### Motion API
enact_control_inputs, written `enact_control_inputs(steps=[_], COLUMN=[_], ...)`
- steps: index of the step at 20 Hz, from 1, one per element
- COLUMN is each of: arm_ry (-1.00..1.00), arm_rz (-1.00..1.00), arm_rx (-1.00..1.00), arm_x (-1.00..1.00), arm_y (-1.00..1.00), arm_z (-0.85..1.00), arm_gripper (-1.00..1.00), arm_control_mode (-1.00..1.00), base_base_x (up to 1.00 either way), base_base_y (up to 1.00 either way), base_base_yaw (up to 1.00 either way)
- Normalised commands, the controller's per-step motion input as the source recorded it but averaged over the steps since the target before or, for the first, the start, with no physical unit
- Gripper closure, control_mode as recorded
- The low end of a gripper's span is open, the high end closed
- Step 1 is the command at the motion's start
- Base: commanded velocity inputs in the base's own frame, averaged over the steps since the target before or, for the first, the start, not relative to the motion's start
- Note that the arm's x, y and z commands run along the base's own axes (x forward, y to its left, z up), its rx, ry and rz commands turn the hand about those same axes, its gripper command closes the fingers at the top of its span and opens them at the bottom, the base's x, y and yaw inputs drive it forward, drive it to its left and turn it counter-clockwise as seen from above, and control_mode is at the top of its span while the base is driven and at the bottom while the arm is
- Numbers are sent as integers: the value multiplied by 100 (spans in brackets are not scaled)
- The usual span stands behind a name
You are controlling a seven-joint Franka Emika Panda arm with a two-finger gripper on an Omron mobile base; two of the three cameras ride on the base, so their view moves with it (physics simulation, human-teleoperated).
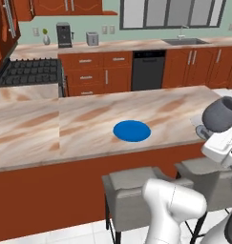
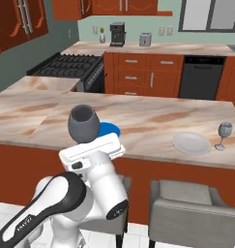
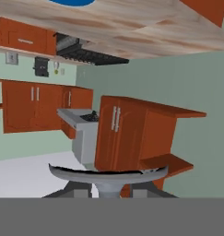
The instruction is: Retrieve the wine glasses from the counter and place one next to each plate.
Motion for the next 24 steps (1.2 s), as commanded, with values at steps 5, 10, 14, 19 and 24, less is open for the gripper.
enact_control_inputs(steps=[5,10,14,19,24], arm_ry=[9,34,12,1,1], arm_rz=[0,0,4,10,19], arm_rx=[-2,-23,-16,-5,0], arm_x=[40,100,91,99,100], arm_y=[-6,-8,-5,-21,-36], arm_z=[-6,-26,-27,-29,-34], arm_gripper=[100,100,100,100,100], arm_control_mode=[-100,-100,-100,-100,-100], base_base_x=[57,0,0,0,0], base_base_y=[0,0,0,0,0], base_base_yaw=[7,0,0,0,0])
